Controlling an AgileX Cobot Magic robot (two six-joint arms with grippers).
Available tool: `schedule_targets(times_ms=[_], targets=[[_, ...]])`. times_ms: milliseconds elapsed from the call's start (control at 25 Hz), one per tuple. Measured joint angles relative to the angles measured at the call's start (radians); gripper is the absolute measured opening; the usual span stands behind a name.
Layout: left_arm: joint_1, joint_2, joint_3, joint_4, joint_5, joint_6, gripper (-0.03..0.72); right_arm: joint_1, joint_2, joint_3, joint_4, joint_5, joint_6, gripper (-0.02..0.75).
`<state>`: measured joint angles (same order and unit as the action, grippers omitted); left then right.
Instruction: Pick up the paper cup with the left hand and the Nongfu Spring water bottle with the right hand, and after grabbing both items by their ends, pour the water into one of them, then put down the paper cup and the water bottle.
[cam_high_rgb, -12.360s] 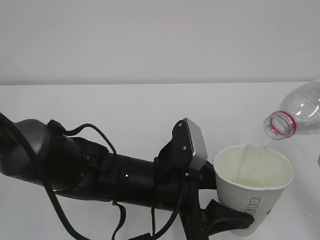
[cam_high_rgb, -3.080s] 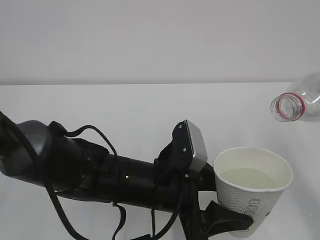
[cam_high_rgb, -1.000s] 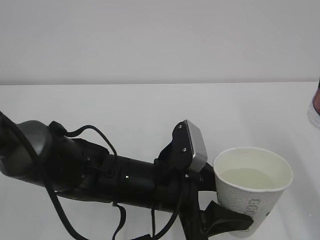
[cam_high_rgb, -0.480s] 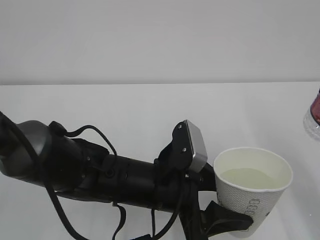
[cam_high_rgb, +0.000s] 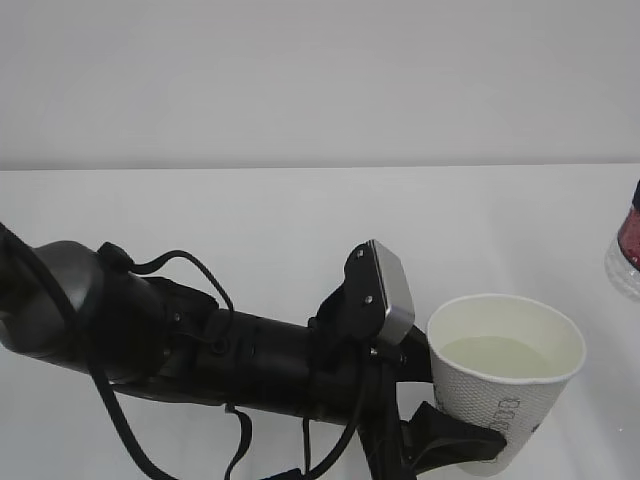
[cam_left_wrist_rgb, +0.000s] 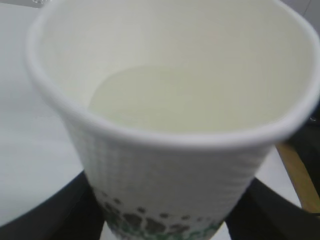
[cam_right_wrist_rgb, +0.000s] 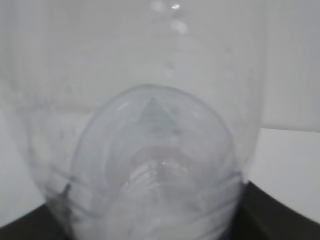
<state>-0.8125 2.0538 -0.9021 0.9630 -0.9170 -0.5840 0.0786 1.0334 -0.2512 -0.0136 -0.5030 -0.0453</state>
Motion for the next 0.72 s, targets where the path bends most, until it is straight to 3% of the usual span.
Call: schedule_targets(times_ms=[720], targets=[[0.000,0.000,0.000,0.000,0.000,0.000,0.492,0.000,0.165,-0.001,0.002,-0.114,0.045,0.421]])
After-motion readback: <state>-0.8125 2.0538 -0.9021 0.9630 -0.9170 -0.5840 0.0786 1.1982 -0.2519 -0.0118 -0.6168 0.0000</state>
